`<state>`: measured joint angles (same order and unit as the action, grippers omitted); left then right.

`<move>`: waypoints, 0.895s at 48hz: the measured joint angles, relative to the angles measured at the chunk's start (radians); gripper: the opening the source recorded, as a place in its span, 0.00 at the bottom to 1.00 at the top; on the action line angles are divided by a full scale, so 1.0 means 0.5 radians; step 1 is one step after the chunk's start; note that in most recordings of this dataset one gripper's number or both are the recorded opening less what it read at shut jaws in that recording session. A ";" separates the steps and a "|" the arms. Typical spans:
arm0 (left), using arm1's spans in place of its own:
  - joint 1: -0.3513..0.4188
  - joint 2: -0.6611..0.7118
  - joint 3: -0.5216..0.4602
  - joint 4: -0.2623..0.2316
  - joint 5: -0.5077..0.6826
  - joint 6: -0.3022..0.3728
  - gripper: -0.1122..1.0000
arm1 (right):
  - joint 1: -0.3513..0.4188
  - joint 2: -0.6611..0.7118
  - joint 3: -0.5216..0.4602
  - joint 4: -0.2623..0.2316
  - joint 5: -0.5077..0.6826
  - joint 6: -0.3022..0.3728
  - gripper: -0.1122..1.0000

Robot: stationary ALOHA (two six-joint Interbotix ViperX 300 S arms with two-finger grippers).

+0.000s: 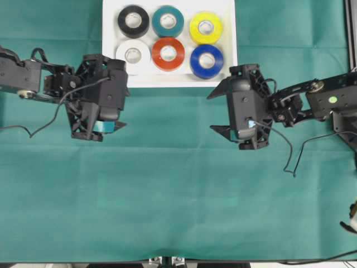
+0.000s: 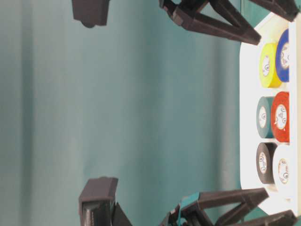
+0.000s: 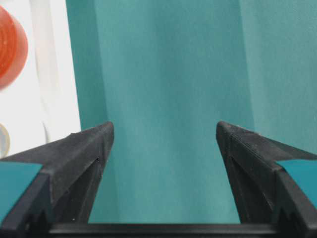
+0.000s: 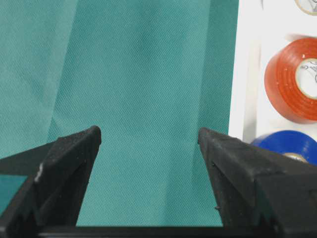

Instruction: Put the tape alternately from left to right into the white case.

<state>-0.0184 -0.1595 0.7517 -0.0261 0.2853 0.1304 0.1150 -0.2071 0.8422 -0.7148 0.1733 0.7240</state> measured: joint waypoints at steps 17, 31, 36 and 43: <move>0.000 -0.120 0.114 0.003 -0.031 -0.003 0.88 | -0.018 -0.089 0.043 -0.003 0.000 0.000 0.87; 0.000 -0.288 0.258 0.000 -0.153 0.000 0.88 | -0.034 -0.193 0.107 -0.003 0.000 0.000 0.88; 0.000 -0.353 0.310 0.003 -0.215 0.000 0.88 | -0.037 -0.242 0.141 -0.003 0.000 0.000 0.88; 0.000 -0.439 0.377 0.003 -0.261 0.000 0.88 | -0.037 -0.310 0.175 -0.003 0.000 0.000 0.88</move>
<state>-0.0184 -0.3789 0.9403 -0.0245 0.1549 0.1304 0.0966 -0.3620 0.9296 -0.7164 0.1733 0.7240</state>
